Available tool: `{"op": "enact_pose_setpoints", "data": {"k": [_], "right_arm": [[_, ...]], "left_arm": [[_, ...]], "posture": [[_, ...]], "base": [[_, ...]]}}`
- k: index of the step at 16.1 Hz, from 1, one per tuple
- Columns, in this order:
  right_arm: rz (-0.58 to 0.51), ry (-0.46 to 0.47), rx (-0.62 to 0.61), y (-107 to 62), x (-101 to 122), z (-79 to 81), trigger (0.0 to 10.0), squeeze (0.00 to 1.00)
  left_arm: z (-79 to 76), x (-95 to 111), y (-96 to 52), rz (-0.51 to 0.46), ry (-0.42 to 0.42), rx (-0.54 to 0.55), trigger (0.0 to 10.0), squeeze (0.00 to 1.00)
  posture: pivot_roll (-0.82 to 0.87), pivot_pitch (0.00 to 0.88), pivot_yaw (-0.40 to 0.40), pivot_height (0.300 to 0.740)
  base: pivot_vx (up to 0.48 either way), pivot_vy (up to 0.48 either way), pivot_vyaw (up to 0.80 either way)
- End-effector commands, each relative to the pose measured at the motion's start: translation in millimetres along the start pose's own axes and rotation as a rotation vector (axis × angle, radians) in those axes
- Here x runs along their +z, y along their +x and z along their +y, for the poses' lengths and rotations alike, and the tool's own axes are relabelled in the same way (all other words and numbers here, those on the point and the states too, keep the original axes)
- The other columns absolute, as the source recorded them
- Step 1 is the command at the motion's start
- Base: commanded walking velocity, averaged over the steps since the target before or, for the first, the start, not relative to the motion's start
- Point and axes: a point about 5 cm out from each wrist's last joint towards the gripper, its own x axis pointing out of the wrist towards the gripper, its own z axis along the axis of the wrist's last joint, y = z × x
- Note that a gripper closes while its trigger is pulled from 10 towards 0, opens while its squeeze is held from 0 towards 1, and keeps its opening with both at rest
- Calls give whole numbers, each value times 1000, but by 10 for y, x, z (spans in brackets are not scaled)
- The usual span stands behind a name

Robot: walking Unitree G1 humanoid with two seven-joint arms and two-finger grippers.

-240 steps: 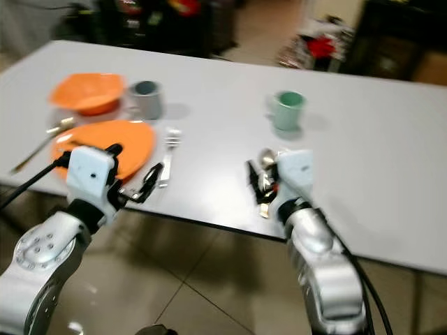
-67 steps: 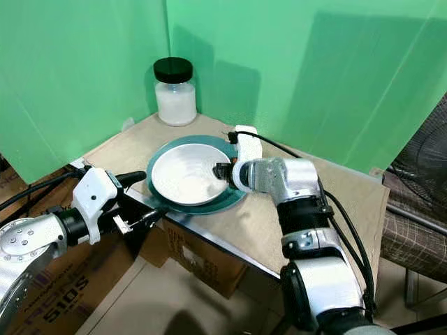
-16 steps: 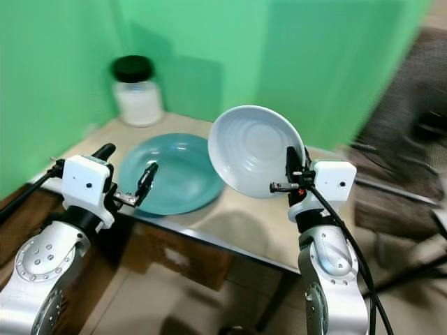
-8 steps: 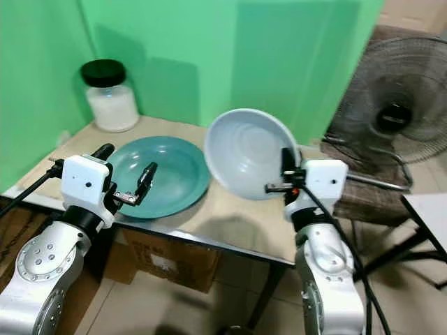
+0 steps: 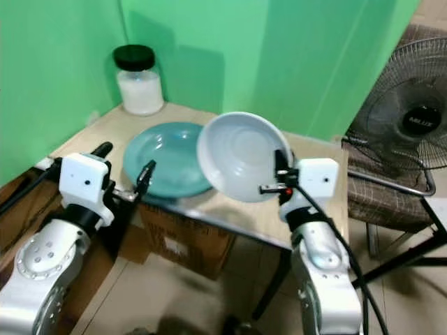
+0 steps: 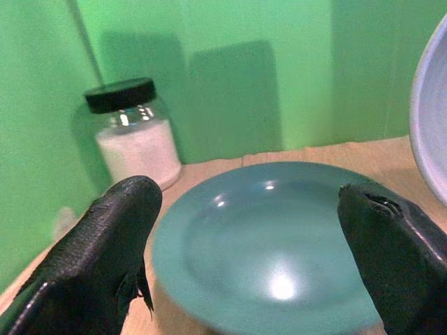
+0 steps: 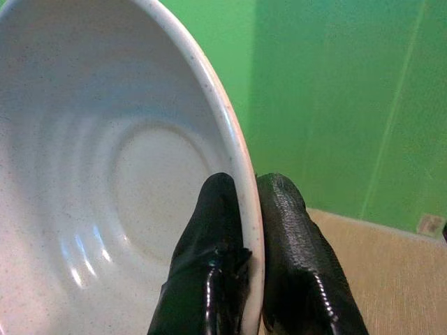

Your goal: Setting the table

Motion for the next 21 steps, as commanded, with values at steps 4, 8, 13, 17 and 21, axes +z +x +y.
{"op": "enact_pose_setpoints", "data": {"k": [4,8,13,17,21], "right_arm": [[-25,-31,-6,31,54,-25,10000,0],[-19,-25,-10,37,47,-33,10000,0],[-11,-11,-17,52,42,-48,10000,0],[-4,-1,-35,63,47,-88,10000,0],[-9,-18,-53,45,62,-104,10000,0]], "left_arm": [[-7,-7,7,7,2,2,10000,0],[-16,-3,24,3,4,-4,10000,0],[-11,-4,46,5,11,-2,10000,0],[-12,-23,53,12,7,4,10000,0],[40,-60,70,30,-21,62,10000,0]], "posture": [[-13,0,-31,740],[-20,0,-26,740],[-19,0,-32,740],[-24,0,-32,740],[-33,0,-28,740]], "base": [[-249,0,0],[-246,0,0],[-197,0,0],[0,0,-600],[0,0,-200]]}}
